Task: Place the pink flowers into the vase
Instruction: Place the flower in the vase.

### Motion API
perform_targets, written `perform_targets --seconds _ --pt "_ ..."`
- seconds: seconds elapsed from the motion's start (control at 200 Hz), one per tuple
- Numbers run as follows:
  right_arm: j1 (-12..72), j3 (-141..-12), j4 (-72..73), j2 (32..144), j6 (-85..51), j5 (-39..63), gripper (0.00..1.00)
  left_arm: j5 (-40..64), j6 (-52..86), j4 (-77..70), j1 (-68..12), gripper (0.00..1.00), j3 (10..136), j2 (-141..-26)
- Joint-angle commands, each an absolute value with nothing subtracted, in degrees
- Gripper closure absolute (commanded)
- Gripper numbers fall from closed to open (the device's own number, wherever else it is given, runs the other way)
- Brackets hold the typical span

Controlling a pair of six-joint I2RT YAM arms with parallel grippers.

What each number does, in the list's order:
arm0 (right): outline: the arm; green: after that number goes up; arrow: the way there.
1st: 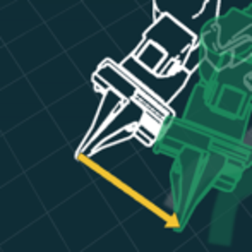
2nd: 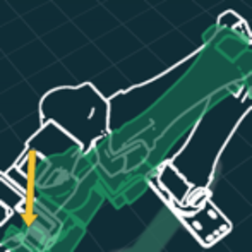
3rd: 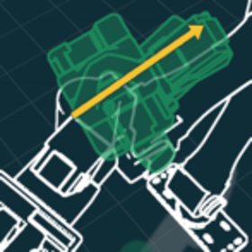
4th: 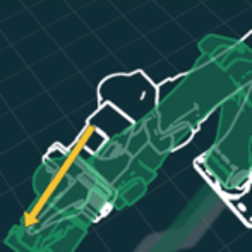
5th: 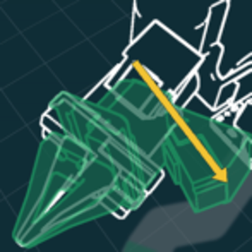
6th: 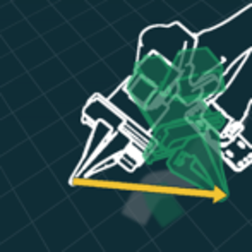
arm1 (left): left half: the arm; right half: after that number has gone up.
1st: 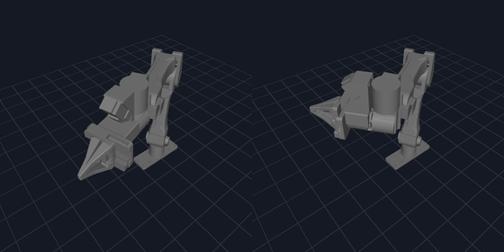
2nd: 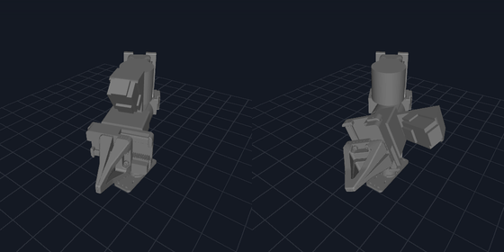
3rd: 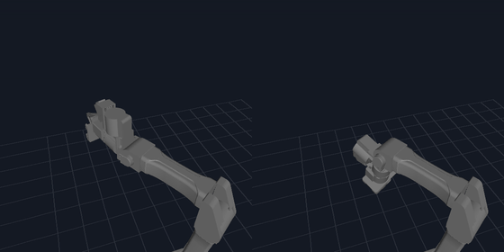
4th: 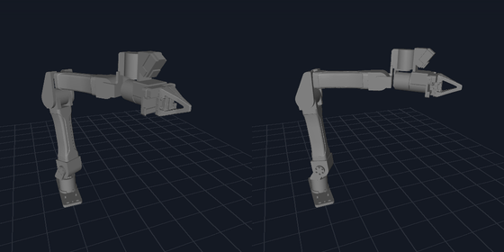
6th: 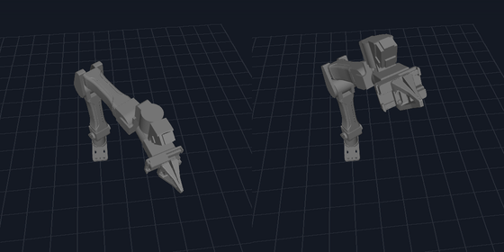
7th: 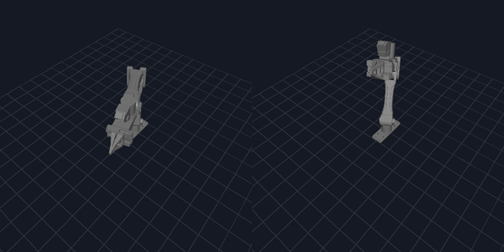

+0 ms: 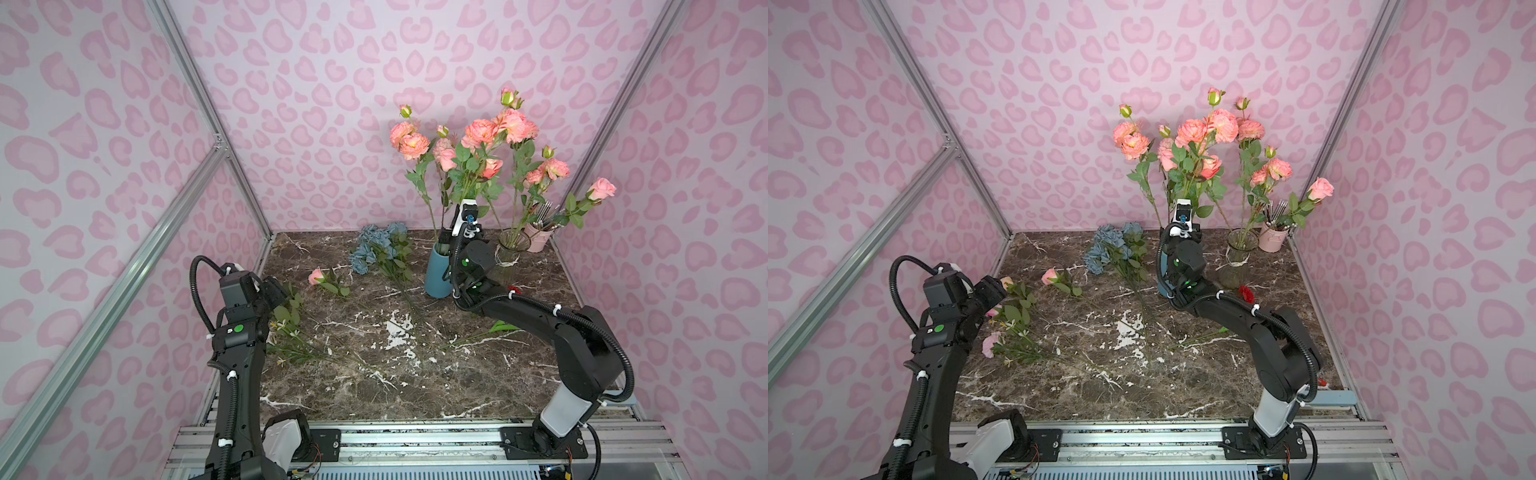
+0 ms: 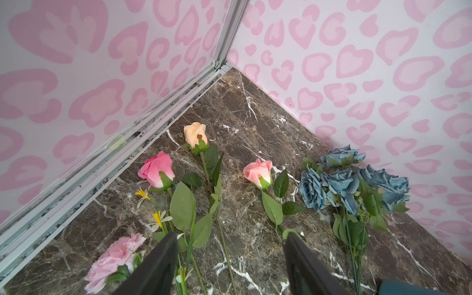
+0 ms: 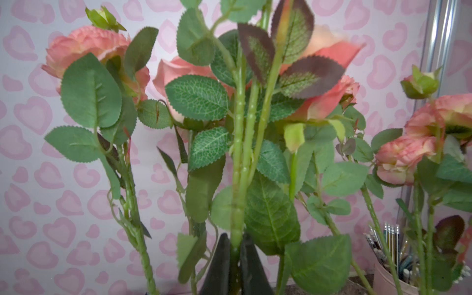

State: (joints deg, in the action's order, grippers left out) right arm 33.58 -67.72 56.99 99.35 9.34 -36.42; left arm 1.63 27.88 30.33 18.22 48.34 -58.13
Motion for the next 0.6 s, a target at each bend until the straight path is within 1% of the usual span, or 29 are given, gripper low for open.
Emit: perform_targets --seconds 0.0,0.13,0.29,0.465,0.595 --pt "33.7 -67.4 57.2 100.3 6.2 -36.2 1.00 1.7 27.5 27.7 18.3 0.31 48.5 -58.2" --pt "34.1 -66.8 56.3 101.1 5.3 -36.8 1.00 1.6 27.5 27.7 18.3 0.30 48.3 -58.0" --pt "34.9 -66.2 55.4 101.0 4.8 -37.6 0.84 1.3 27.6 27.9 18.3 0.28 48.5 -58.1" --pt "35.4 -65.8 53.1 99.2 3.9 -38.4 0.74 1.3 27.6 28.0 18.3 0.25 48.5 -58.1" --pt "36.1 -65.8 49.3 96.9 2.7 -39.2 0.70 1.2 27.7 28.1 18.3 0.24 48.5 -58.0"
